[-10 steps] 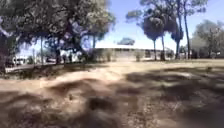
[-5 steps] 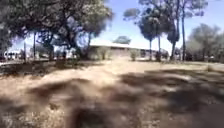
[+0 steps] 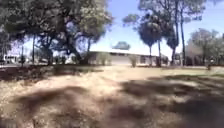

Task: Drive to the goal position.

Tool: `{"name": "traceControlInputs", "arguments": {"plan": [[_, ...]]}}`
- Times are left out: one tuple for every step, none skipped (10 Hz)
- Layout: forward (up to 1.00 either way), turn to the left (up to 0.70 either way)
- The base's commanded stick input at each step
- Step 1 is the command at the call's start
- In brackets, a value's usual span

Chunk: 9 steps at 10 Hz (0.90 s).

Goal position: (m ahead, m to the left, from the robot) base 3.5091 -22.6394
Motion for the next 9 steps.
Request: {"name": "traceControlInputs", "arguments": {"plan": [[0.7,-0.35],[0.7,-0.29],[0.7,-0.08],[0.7,0.0],[0.7,0.0],[0.7,0.0],[0.7,0.0],[0.7,0.0],[0.7,0.0]]}}
